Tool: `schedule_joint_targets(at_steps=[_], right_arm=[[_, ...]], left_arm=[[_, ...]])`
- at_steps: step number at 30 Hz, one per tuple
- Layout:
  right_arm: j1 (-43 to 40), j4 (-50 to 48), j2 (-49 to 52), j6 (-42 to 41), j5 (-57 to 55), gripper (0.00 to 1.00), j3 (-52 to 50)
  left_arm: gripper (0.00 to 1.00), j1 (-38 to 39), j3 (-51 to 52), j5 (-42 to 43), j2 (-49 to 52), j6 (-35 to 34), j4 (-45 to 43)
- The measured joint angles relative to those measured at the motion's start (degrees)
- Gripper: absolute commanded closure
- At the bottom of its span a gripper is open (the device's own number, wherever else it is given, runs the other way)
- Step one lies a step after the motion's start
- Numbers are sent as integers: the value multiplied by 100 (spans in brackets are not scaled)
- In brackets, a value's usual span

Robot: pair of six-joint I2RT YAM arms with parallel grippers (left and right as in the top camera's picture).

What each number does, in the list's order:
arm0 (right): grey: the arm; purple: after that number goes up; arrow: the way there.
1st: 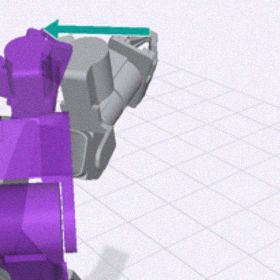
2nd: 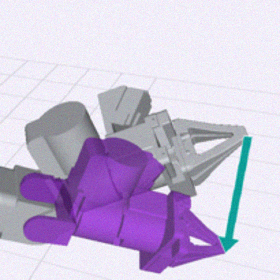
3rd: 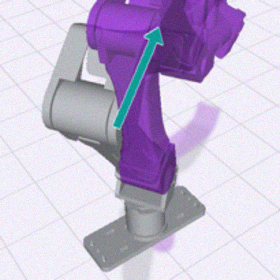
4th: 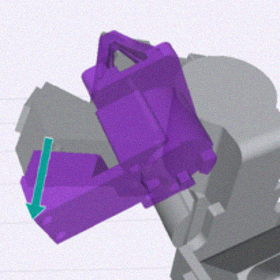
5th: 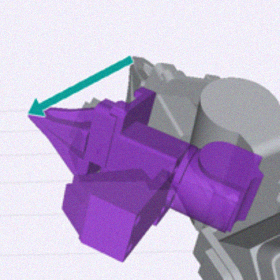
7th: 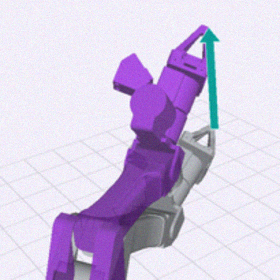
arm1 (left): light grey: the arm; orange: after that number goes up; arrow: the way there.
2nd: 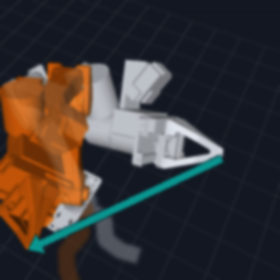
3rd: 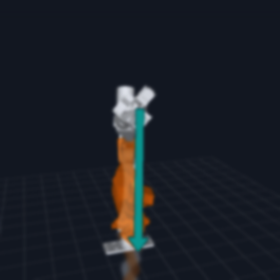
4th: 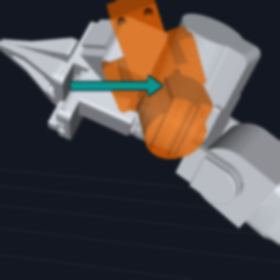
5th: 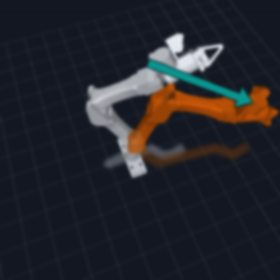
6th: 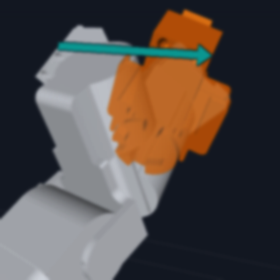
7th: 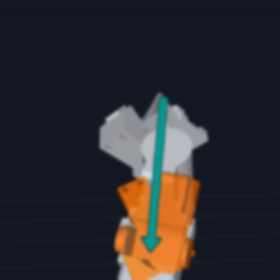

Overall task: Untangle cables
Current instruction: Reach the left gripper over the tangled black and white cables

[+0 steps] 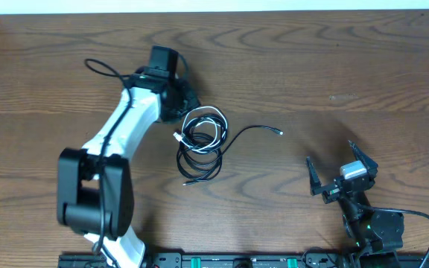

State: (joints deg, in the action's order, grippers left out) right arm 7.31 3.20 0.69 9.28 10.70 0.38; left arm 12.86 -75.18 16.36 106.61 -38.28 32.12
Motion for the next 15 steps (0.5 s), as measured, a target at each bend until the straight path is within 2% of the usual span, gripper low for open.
schedule_joint_targets(at_steps=[8,11,15], right_arm=[[0,0,0,0,0,1,0],[0,0,0,0,0,1,0],[0,0,0,0,0,1,0]], left_arm=[[36,542,0,-269,621,-623,-643],[37,702,0,-531,761,-835,-907],[43,890,0,-920,870,-1001,-1215]])
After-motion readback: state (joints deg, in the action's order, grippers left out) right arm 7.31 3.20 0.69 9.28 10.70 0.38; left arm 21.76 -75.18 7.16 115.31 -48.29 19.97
